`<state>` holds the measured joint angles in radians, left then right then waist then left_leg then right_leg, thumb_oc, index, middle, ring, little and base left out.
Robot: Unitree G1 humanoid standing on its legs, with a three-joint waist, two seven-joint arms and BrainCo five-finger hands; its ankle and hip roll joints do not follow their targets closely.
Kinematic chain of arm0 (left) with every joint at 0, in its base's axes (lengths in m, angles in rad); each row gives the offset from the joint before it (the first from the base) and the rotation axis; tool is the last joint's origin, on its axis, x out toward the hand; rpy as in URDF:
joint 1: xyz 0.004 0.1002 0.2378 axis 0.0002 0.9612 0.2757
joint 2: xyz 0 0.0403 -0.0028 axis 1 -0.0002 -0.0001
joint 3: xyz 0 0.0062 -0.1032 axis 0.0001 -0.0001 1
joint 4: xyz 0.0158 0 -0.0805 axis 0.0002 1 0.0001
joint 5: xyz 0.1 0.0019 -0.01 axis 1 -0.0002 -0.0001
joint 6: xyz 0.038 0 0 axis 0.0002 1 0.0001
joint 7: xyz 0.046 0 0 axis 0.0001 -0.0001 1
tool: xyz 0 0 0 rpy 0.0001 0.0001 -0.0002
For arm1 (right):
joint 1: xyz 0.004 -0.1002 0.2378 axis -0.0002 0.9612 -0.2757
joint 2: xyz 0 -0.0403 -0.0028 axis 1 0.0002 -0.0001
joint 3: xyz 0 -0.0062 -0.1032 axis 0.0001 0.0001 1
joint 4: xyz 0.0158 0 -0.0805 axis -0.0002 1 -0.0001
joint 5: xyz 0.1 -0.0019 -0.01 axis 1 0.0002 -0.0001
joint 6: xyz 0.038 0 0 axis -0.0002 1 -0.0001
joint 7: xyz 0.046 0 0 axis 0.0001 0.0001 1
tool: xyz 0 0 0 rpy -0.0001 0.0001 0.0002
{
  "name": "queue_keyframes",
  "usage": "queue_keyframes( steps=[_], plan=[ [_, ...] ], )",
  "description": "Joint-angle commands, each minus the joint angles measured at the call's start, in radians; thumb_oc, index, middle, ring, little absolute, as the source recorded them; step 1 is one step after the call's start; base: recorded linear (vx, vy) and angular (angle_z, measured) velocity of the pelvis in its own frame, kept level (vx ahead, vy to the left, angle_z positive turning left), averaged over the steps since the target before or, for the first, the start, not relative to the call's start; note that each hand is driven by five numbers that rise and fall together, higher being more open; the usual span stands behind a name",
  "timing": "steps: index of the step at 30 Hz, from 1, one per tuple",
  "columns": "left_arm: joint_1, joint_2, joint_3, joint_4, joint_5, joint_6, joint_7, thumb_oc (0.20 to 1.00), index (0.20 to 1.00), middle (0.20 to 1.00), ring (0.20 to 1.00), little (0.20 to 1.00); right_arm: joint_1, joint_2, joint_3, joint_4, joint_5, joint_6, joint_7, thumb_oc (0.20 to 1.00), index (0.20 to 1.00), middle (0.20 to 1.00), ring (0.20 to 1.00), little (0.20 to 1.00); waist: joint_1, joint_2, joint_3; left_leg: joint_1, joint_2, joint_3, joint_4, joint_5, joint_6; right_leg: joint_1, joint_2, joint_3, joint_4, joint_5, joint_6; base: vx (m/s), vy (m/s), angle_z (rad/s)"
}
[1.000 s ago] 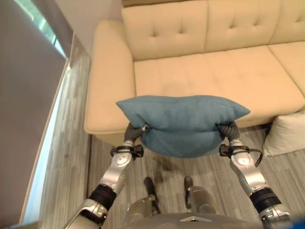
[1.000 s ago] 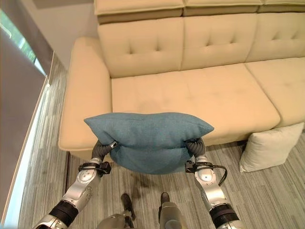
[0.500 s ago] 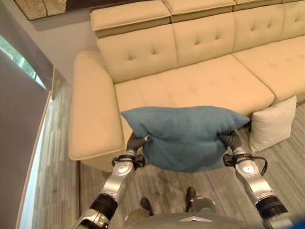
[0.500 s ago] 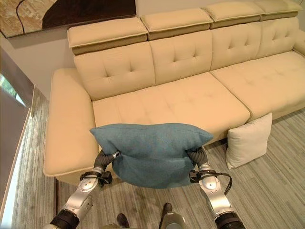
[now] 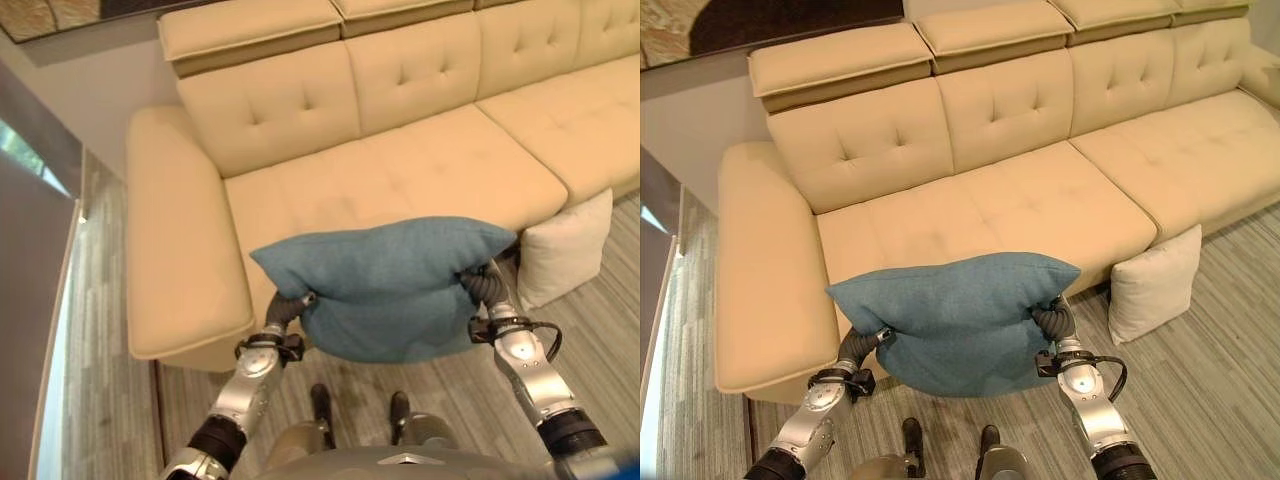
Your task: Pick up all the scattered cushions and arrange them neatly on the sofa.
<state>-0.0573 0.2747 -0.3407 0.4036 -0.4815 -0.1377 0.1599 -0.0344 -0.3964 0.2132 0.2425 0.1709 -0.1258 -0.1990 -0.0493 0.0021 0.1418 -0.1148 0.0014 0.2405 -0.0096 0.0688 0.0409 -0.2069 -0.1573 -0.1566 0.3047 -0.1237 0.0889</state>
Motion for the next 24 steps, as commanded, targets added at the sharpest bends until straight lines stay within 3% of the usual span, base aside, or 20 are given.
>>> queue_keyframes(
  steps=[1,7,9,10,11,14,17,20,22,23,24],
  plan=[
    [-0.057,-0.009,0.022,-0.114,0.011,-0.077,-0.031,0.200,0.200,0.200,0.200,0.200,-0.104,0.054,0.021,-0.100,-0.010,-0.082,0.032,0.200,0.200,0.200,0.200,0.200,0.025,-0.030,-0.008,0.012,0.047,0.003,0.098,-0.111,-0.048,0.068,-0.007,-0.018,0.018,0.064,0.066,0.15,0.064,0.00],
    [-0.057,-0.011,0.043,-0.119,0.010,-0.082,-0.026,0.200,0.200,0.200,0.200,0.200,-0.153,0.049,0.039,-0.095,-0.023,-0.073,0.032,0.200,0.200,0.200,0.200,0.200,0.011,-0.030,0.003,0.084,0.029,0.013,0.082,-0.159,-0.051,-0.034,-0.038,-0.040,-0.230,0.183,0.085,0.17,-0.042,-0.25],
    [-0.061,-0.014,0.045,-0.116,0.010,-0.082,-0.029,0.200,0.200,0.200,0.200,0.200,-0.152,0.050,0.039,-0.095,-0.027,-0.068,0.034,0.200,0.200,0.200,0.200,0.200,0.006,-0.032,0.008,0.091,0.028,0.004,0.086,-0.166,-0.053,-0.047,-0.039,-0.028,-0.258,0.193,0.090,0.12,-0.063,-0.15],
    [-0.065,-0.015,0.046,-0.114,0.013,-0.085,-0.028,0.200,0.200,0.200,0.200,0.200,-0.153,0.048,0.037,-0.094,-0.031,-0.069,0.035,0.200,0.200,0.200,0.200,0.200,-0.001,-0.036,0.013,0.098,0.023,-0.007,0.089,-0.172,-0.053,-0.061,-0.038,-0.005,-0.284,0.206,0.097,0.24,-0.181,0.13],
    [-0.072,-0.023,0.037,-0.103,0.013,-0.091,-0.038,0.200,0.200,0.200,0.200,0.200,-0.136,0.047,0.027,-0.092,-0.034,-0.069,0.038,0.200,0.200,0.200,0.200,0.200,-0.018,-0.050,0.019,0.117,0.012,-0.039,0.096,-0.195,-0.056,-0.069,-0.021,0.072,-0.297,0.222,0.110,0.24,-0.180,0.27],
    [-0.070,-0.041,0.020,-0.093,0.012,-0.092,-0.048,0.200,0.200,0.200,0.200,0.200,-0.117,0.033,0.020,-0.085,-0.038,-0.075,0.041,0.200,0.200,0.200,0.200,0.200,-0.030,-0.059,0.005,0.132,0.013,-0.070,0.103,-0.208,-0.066,-0.044,-0.007,0.107,-0.282,0.239,0.103,0.22,-0.227,0.48],
    [-0.071,-0.065,0.002,-0.082,-0.012,-0.089,-0.057,0.200,0.200,0.200,0.200,0.200,-0.089,0.011,0.007,-0.087,-0.033,-0.081,0.043,0.200,0.200,0.200,0.200,0.200,-0.052,-0.051,-0.018,0.121,0.051,-0.091,0.150,-0.216,-0.100,-0.016,0.011,0.099,-0.262,0.209,0.073,0.20,-0.266,0.32],
    [-0.088,-0.079,-0.017,-0.072,-0.038,-0.089,-0.065,0.200,0.200,0.200,0.200,0.200,-0.068,-0.013,-0.014,-0.091,-0.018,-0.086,0.037,0.200,0.200,0.200,0.200,0.200,-0.071,-0.070,-0.015,0.018,0.121,-0.059,0.367,-0.159,-0.131,0.042,0.012,0.045,-0.257,0.159,0.020,0.12,-0.279,0.95],
    [-0.090,-0.079,-0.026,-0.071,-0.039,-0.082,-0.071,0.200,0.200,0.200,0.200,0.200,-0.058,-0.021,-0.025,-0.093,-0.009,-0.086,0.036,0.200,0.200,0.200,0.200,0.200,-0.078,-0.074,-0.008,-0.032,0.171,0.003,0.436,-0.134,-0.127,0.083,0.019,0.001,-0.261,0.126,-0.001,0.12,-0.175,1.36],
    [-0.088,-0.080,-0.030,-0.068,-0.034,-0.076,-0.077,0.200,0.200,0.200,0.200,0.200,-0.047,-0.026,-0.032,-0.094,-0.006,-0.086,0.037,0.200,0.200,0.200,0.200,0.200,-0.076,-0.067,-0.005,-0.036,0.192,0.026,0.414,-0.167,-0.127,0.111,0.030,-0.015,-0.267,0.100,0.002,0.10,-0.080,0.99],
    [-0.085,-0.080,-0.032,-0.069,-0.028,-0.069,-0.083,0.200,0.200,0.200,0.200,0.200,-0.038,-0.027,-0.040,-0.097,-0.001,-0.086,0.041,0.200,0.200,0.200,0.200,0.200,-0.076,-0.074,-0.002,-0.051,0.185,0.055,0.377,-0.157,-0.113,0.119,0.022,-0.035,-0.274,0.107,-0.002,0.13,-0.030,0.88]
  ],
)
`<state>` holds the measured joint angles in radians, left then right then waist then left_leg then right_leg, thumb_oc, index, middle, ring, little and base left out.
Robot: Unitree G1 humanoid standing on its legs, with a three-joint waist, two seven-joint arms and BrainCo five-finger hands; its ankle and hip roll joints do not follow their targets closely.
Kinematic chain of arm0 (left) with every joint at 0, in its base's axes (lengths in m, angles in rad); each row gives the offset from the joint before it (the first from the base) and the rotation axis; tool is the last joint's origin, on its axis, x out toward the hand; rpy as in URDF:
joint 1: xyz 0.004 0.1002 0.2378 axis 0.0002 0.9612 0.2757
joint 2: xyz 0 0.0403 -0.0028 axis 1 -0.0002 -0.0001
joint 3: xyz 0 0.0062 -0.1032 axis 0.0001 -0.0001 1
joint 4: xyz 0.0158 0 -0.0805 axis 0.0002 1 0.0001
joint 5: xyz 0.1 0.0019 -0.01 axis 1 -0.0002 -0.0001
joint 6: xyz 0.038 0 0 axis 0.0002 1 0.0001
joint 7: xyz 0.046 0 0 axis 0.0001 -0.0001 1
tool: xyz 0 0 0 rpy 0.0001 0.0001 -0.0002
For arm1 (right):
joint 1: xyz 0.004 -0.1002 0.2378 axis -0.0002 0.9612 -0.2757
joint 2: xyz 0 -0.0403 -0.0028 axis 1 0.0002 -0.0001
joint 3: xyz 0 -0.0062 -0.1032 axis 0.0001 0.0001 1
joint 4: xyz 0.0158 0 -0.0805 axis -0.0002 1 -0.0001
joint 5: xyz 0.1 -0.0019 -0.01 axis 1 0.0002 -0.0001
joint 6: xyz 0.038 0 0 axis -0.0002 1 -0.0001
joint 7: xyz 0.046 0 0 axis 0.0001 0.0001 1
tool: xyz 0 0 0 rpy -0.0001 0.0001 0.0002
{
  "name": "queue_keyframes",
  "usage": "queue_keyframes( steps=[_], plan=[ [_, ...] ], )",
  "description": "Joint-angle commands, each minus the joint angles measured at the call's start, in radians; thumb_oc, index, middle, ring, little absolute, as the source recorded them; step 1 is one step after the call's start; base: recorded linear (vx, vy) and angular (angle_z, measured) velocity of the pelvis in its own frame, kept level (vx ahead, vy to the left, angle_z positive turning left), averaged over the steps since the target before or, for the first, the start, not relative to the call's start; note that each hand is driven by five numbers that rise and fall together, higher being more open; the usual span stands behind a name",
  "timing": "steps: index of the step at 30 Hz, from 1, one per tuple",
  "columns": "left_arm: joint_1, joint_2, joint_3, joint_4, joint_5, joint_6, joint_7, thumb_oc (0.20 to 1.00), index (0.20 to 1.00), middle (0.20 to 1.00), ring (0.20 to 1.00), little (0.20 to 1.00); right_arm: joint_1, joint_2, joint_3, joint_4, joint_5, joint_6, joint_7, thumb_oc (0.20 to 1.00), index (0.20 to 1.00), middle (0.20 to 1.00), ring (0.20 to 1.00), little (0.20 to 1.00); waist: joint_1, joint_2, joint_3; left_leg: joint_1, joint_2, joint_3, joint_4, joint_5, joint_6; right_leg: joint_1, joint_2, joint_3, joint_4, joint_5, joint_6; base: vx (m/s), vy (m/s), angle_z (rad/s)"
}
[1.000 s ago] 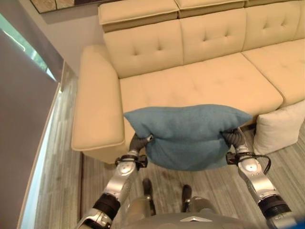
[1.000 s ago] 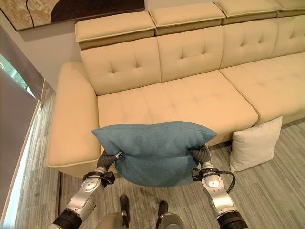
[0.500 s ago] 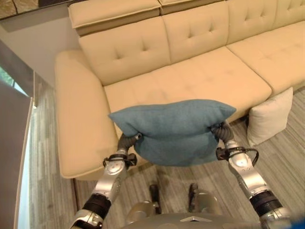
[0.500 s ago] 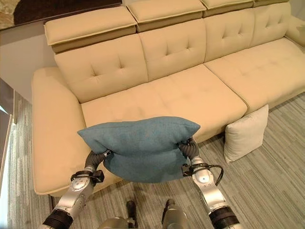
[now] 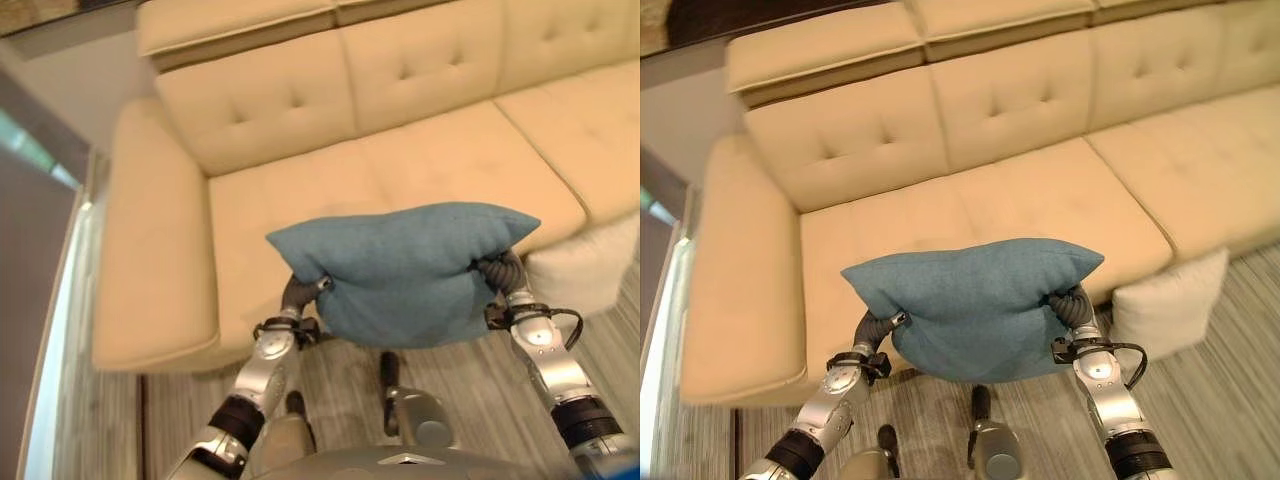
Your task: Pick up all the scattered cushions and arrange them neatly on the sofa.
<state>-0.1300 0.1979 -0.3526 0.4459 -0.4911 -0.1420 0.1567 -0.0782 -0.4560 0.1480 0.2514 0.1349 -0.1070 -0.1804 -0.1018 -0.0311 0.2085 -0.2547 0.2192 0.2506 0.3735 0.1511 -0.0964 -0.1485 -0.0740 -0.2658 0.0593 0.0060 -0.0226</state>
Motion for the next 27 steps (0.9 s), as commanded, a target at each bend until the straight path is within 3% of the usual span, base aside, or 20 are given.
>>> queue_keyframes(
  steps=[1,2,4,6,8,12,15,19,24,27],
  plan=[
    [-0.008,-0.001,-0.022,-0.111,-0.012,-0.060,-0.083,0.200,0.200,0.200,0.200,0.200,0.021,0.035,0.014,-0.111,0.042,-0.108,0.022,0.200,0.200,0.200,0.200,0.200,-0.023,-0.039,-0.071,0.070,-0.035,0.059,-0.052,-0.215,0.023,0.069,-0.062,0.057,-0.032,-0.029,0.112,0.09,0.002,0.79],
    [-0.005,0.000,-0.020,-0.112,-0.007,-0.056,-0.086,0.200,0.200,0.200,0.200,0.200,0.029,0.037,0.009,-0.112,0.044,-0.105,0.024,0.200,0.200,0.200,0.200,0.200,-0.020,-0.036,-0.074,0.064,-0.038,0.063,-0.095,-0.197,0.021,0.079,-0.060,0.049,-0.035,-0.036,0.113,0.19,0.030,0.52],
    [0.004,0.007,-0.017,-0.120,0.006,-0.050,-0.090,0.200,0.200,0.200,0.200,0.200,0.041,0.041,0.001,-0.113,0.043,-0.101,0.019,0.200,0.200,0.200,0.200,0.200,-0.011,-0.027,-0.078,0.027,-0.033,0.076,-0.195,-0.111,0.006,0.111,-0.049,0.027,-0.041,-0.062,0.114,0.24,0.069,0.46],
    [0.014,0.013,-0.013,-0.131,0.010,-0.050,-0.087,0.200,0.200,0.200,0.200,0.200,0.044,0.048,-0.001,-0.115,0.042,-0.097,0.013,0.200,0.200,0.200,0.200,0.200,0.001,-0.032,-0.076,-0.013,-0.025,0.075,-0.215,-0.086,-0.002,0.138,-0.052,0.020,-0.039,-0.087,0.116,0.27,0.104,0.68],
    [0.041,0.016,-0.004,-0.145,0.008,-0.044,-0.095,0.200,0.200,0.200,0.200,0.200,0.058,0.060,-0.005,-0.138,0.034,-0.094,0.024,0.200,0.200,0.200,0.200,0.200,0.008,-0.016,-0.091,0.018,-0.052,0.062,-0.262,-0.082,0.011,0.174,-0.063,0.015,-0.019,-0.108,0.137,0.45,0.275,0.40],
    [0.050,0.056,0.023,-0.168,0.021,-0.045,-0.094,0.200,0.200,0.200,0.200,0.200,0.025,0.091,0.015,-0.136,0.029,-0.092,0.034,0.200,0.200,0.200,0.200,0.200,0.033,-0.029,-0.095,0.067,-0.114,0.088,-0.262,-0.143,0.062,0.131,-0.138,0.051,0.123,-0.101,0.169,0.35,0.301,-0.45],
    [0.052,0.075,0.043,-0.167,0.022,-0.052,-0.096,0.200,0.200,0.200,0.200,0.200,0.008,0.105,0.023,-0.131,0.029,-0.093,0.042,0.200,0.200,0.200,0.200,0.200,0.041,-0.032,-0.093,0.095,-0.135,0.098,-0.263,-0.174,0.087,0.085,-0.153,0.081,0.208,-0.065,0.181,0.20,0.158,-0.25],
    [0.057,0.074,0.051,-0.159,0.019,-0.057,-0.094,0.200,0.200,0.200,0.200,0.200,0.008,0.105,0.028,-0.132,0.029,-0.091,0.052,0.200,0.200,0.200,0.200,0.200,0.028,-0.026,-0.092,0.140,-0.156,0.091,-0.294,-0.187,0.096,0.029,-0.107,0.129,0.207,-0.058,0.173,0.18,0.087,-0.04],
    [0.063,0.063,0.050,-0.158,0.020,-0.054,-0.103,0.200,0.200,0.200,0.200,0.200,-0.007,0.100,0.029,-0.122,0.032,-0.089,0.050,0.200,0.200,0.200,0.200,0.200,0.003,-0.023,-0.075,0.220,-0.193,0.066,-0.333,-0.220,0.103,-0.061,-0.053,0.133,0.058,0.010,0.176,0.20,0.021,0.13],
    [0.053,0.052,0.051,-0.149,0.032,-0.063,-0.101,0.200,0.200,0.200,0.200,0.200,-0.003,0.100,0.030,-0.117,0.024,-0.092,0.053,0.200,0.200,0.200,0.200,0.200,-0.035,-0.031,-0.058,0.277,-0.230,0.018,-0.335,-0.258,0.104,-0.150,-0.004,0.171,-0.022,0.068,0.195,0.31,-0.038,0.14]
  ],
)
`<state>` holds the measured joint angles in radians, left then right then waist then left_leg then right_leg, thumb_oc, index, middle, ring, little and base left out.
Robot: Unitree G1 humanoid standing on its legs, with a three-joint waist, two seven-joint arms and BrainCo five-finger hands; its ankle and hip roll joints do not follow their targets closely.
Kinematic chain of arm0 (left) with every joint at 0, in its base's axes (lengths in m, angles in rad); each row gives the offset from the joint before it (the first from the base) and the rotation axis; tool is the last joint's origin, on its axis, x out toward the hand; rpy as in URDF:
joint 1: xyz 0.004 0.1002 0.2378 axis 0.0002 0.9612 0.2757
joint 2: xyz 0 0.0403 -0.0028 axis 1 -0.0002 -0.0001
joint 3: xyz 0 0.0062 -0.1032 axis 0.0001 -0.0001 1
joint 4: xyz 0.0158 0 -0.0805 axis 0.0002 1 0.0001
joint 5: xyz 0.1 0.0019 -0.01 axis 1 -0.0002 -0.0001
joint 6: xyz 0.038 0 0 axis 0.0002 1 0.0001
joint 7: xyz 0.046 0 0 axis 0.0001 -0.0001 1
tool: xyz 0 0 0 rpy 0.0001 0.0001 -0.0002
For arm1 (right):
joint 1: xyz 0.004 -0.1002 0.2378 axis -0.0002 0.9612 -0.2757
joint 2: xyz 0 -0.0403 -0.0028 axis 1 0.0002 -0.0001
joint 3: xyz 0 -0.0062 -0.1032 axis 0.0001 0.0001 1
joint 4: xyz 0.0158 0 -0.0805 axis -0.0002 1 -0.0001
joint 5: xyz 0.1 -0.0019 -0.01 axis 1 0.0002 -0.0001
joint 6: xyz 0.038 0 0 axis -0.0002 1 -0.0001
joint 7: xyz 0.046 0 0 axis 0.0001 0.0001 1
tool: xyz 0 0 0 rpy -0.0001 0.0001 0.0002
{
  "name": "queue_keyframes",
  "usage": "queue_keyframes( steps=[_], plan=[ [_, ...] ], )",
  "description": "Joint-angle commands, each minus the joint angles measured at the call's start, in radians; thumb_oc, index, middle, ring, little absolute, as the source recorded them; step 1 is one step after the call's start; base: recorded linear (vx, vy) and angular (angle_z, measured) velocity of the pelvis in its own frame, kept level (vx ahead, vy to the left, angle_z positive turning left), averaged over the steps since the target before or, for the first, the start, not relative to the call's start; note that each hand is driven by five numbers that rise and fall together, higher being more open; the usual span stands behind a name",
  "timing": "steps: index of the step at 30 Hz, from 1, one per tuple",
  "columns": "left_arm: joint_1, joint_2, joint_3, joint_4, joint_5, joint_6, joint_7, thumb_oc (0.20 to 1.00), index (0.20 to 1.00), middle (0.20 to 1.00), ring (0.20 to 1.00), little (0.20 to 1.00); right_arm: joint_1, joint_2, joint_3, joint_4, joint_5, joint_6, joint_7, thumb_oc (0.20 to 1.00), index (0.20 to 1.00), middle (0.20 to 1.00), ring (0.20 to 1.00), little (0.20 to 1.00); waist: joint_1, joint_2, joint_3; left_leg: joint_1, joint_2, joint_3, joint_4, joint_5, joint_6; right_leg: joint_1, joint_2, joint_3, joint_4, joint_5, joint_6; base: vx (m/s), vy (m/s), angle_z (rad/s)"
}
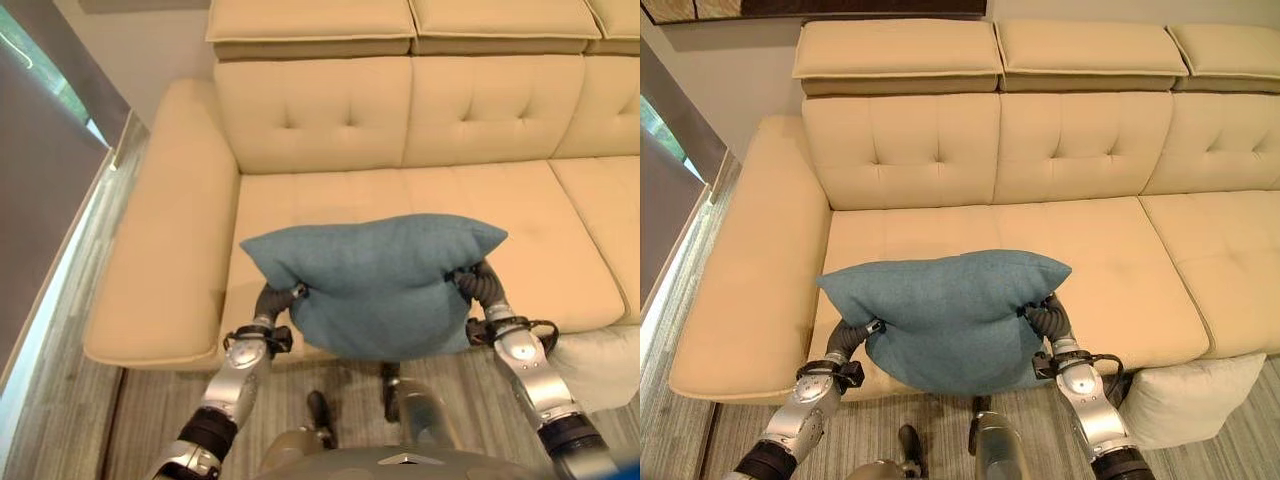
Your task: Pick up all the scattered cushions and arrange them neatly on the sofa.
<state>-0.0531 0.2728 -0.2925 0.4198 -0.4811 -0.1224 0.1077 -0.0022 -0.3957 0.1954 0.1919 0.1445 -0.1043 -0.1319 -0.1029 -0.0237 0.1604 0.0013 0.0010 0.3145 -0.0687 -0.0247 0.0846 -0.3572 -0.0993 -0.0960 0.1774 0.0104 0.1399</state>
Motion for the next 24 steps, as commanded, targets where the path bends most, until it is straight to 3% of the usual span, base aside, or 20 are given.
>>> queue_keyframes(
  steps=[1,3,4,5,6,8,9,13,16,24],
  plan=[
    [-0.026,-0.026,-0.013,-0.122,0.018,-0.085,-0.062,0.200,0.200,0.200,0.200,0.200,-0.071,0.036,-0.019,-0.057,0.013,-0.095,0.006,0.200,0.200,0.200,0.200,0.200,-0.039,-0.041,-0.014,0.032,-0.022,-0.060,0.109,-0.097,-0.077,0.076,0.020,0.012,-0.154,0.061,0.028,0.31,-0.074,0.26],
    [-0.027,-0.044,-0.029,-0.111,0.022,-0.086,-0.067,0.200,0.200,0.200,0.200,0.200,-0.045,0.023,-0.036,-0.054,0.006,-0.101,0.007,0.200,0.200,0.200,0.200,0.200,-0.055,-0.040,-0.026,0.049,-0.027,-0.081,0.145,-0.133,-0.094,0.107,0.019,0.037,-0.131,0.073,0.012,0.34,-0.189,0.46],
    [-0.042,-0.057,-0.042,-0.102,0.013,-0.085,-0.068,0.200,0.200,0.200,0.200,0.200,-0.022,0.002,-0.063,-0.059,0.004,-0.101,0.002,0.200,0.200,0.200,0.200,0.200,-0.080,-0.043,-0.037,0.028,0.011,-0.045,0.247,-0.141,-0.127,0.138,-0.001,0.015,-0.127,0.061,-0.009,0.31,-0.289,0.67],
    [-0.053,-0.060,-0.050,-0.101,0.015,-0.085,-0.066,0.200,0.200,0.200,0.200,0.200,-0.019,-0.008,-0.067,-0.061,0.007,-0.102,-0.002,0.200,0.200,0.200,0.200,0.200,-0.086,-0.048,-0.035,-0.029,0.048,-0.037,0.378,-0.121,-0.145,0.158,-0.004,-0.001,-0.131,0.058,-0.026,0.22,-0.282,1.43],
    [-0.065,-0.065,-0.055,-0.101,0.009,-0.085,-0.063,0.200,0.200,0.200,0.200,0.200,-0.024,-0.025,-0.068,-0.061,0.017,-0.102,-0.009,0.200,0.200,0.200,0.200,0.200,-0.076,-0.058,-0.027,-0.104,0.087,-0.039,0.482,-0.063,-0.169,0.191,0.001,-0.019,-0.146,0.039,-0.050,0.12,-0.173,1.96],
    [-0.071,-0.073,-0.054,-0.100,0.006,-0.078,-0.065,0.200,0.200,0.200,0.200,0.200,-0.023,-0.031,-0.070,-0.058,0.025,-0.099,-0.010,0.200,0.200,0.200,0.200,0.200,-0.070,-0.064,-0.031,-0.130,0.115,-0.046,0.430,-0.079,-0.163,0.220,0.000,-0.024,-0.168,0.022,-0.048,0.16,-0.006,1.18],
    [-0.072,-0.070,-0.056,-0.111,0.014,-0.078,-0.061,0.200,0.200,0.200,0.200,0.200,-0.022,-0.038,-0.073,-0.062,0.024,-0.099,-0.014,0.200,0.200,0.200,0.200,0.200,-0.051,-0.054,-0.031,-0.145,0.147,-0.103,0.277,-0.024,-0.177,0.244,0.000,-0.019,-0.181,0.000,-0.037,0.16,0.093,-0.15],
    [-0.068,-0.074,-0.057,-0.126,0.010,-0.080,-0.064,0.200,0.200,0.200,0.200,0.200,-0.018,-0.036,-0.084,-0.068,0.021,-0.096,-0.013,0.200,0.200,0.200,0.200,0.200,-0.057,-0.028,-0.035,-0.116,0.161,-0.086,0.149,0.023,-0.192,0.244,-0.004,-0.027,-0.174,-0.016,-0.028,0.12,0.162,-0.43],
    [-0.073,-0.066,-0.055,-0.148,0.009,-0.087,-0.056,0.200,0.200,0.200,0.200,0.200,-0.035,-0.035,-0.078,-0.074,0.009,-0.093,-0.020,0.200,0.200,0.200,0.200,0.200,-0.049,-0.028,-0.024,-0.114,0.131,-0.105,0.146,0.010,-0.180,0.227,-0.021,-0.013,-0.157,-0.006,-0.022,0.04,0.184,-0.14],
    [-0.174,-0.010,-0.031,-0.171,0.040,-0.112,-0.023,0.200,0.200,0.200,0.200,0.200,-0.131,-0.014,-0.060,-0.075,0.009,-0.095,-0.034,0.200,0.200,0.200,0.200,0.200,-0.021,-0.048,-0.014,-0.140,0.085,-0.043,0.166,-0.025,-0.151,0.173,-0.074,0.022,-0.139,0.022,0.010,0.01,0.098,-0.27]
  ],
)
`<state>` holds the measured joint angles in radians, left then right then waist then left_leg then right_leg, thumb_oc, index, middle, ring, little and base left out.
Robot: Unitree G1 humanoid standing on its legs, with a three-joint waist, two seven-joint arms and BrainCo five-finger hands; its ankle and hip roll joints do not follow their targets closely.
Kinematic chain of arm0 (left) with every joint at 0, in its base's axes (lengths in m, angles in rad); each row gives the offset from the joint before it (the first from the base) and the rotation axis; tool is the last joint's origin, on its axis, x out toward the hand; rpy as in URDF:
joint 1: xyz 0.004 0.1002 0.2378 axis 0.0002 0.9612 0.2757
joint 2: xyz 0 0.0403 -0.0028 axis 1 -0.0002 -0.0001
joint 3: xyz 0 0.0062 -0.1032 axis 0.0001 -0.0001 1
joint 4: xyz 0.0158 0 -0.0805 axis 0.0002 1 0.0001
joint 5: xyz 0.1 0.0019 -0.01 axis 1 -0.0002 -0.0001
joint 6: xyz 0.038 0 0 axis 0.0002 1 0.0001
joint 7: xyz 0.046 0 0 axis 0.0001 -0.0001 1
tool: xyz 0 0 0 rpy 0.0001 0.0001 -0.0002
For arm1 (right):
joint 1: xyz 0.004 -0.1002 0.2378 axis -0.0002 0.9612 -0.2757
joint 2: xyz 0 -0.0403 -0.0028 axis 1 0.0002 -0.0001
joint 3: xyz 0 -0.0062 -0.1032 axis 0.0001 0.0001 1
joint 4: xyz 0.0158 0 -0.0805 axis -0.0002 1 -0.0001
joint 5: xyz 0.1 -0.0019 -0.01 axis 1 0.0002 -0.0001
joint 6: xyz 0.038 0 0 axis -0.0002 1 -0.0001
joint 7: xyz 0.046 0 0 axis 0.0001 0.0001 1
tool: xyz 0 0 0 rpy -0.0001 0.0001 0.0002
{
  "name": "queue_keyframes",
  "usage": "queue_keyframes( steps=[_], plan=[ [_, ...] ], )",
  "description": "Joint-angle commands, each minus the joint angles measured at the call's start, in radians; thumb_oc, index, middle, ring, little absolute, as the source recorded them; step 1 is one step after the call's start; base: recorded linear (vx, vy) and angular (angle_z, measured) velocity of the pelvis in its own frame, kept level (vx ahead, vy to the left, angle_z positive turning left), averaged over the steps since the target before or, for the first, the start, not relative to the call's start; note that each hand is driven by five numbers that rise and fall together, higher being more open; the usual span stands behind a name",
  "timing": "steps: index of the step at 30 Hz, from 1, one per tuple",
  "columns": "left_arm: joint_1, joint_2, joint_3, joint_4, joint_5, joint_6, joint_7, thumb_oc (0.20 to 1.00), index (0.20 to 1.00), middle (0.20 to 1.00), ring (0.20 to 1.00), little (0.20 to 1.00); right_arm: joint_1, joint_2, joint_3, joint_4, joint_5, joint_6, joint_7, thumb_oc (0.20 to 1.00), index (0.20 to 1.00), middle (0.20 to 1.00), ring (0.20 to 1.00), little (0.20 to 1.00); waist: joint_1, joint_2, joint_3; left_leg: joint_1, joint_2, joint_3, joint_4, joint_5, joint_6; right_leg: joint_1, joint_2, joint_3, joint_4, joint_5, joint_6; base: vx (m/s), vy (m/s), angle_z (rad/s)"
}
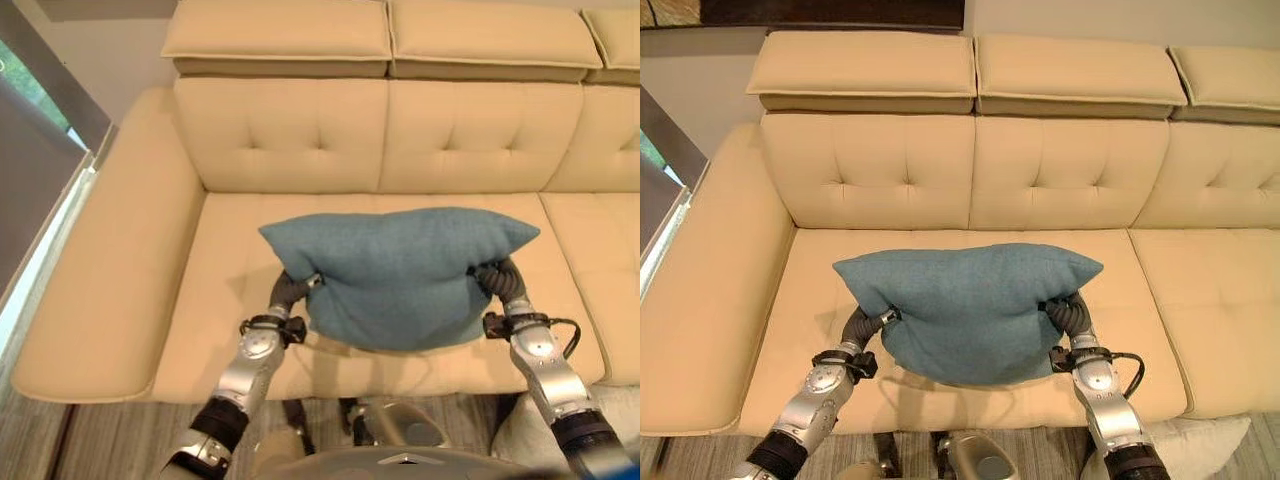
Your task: Pick up all the scattered cushions and arrange them neatly on the sofa.
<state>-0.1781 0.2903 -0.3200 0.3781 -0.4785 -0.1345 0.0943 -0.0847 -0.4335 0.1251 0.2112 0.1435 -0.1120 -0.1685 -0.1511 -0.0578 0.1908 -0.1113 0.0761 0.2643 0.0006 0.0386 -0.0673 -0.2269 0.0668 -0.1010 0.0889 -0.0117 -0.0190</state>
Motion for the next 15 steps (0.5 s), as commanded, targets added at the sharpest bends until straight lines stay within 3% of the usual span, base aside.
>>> queue_keyframes(
  steps=[1,8,15],
  plan=[
    [-0.089,-0.021,-0.005,-0.134,0.037,-0.109,0.004,0.200,0.200,0.200,0.200,0.200,-0.086,0.021,0.018,-0.087,0.012,-0.089,-0.008,0.200,0.200,0.200,0.200,0.200,0.032,-0.014,-0.043,-0.037,0.003,0.014,0.093,-0.089,0.003,0.030,-0.249,0.024,-0.052,0.051,0.175,0.00,0.000,0.00],
    [-0.278,0.000,-0.031,-0.140,0.058,-0.143,0.073,0.200,0.200,0.200,0.200,0.200,-0.275,0.013,0.077,-0.057,0.026,-0.099,-0.052,0.200,0.200,0.200,0.200,0.200,0.052,-0.006,-0.028,-0.092,-0.003,0.016,0.089,-0.075,-0.003,-0.030,-0.269,0.001,-0.057,0.076,0.185,0.01,-0.028,0.10],
    [-0.627,0.058,-0.089,-0.005,0.071,-0.182,0.201,0.200,0.200,0.200,0.200,0.200,-0.635,-0.059,0.178,0.058,0.052,-0.104,-0.135,0.200,0.200,0.200,0.200,0.200,0.063,0.014,0.012,-0.200,0.008,-0.013,0.096,-0.040,-0.021,-0.135,-0.266,-0.017,-0.030,0.083,0.178,0.00,-0.069,0.11]
  ],
)
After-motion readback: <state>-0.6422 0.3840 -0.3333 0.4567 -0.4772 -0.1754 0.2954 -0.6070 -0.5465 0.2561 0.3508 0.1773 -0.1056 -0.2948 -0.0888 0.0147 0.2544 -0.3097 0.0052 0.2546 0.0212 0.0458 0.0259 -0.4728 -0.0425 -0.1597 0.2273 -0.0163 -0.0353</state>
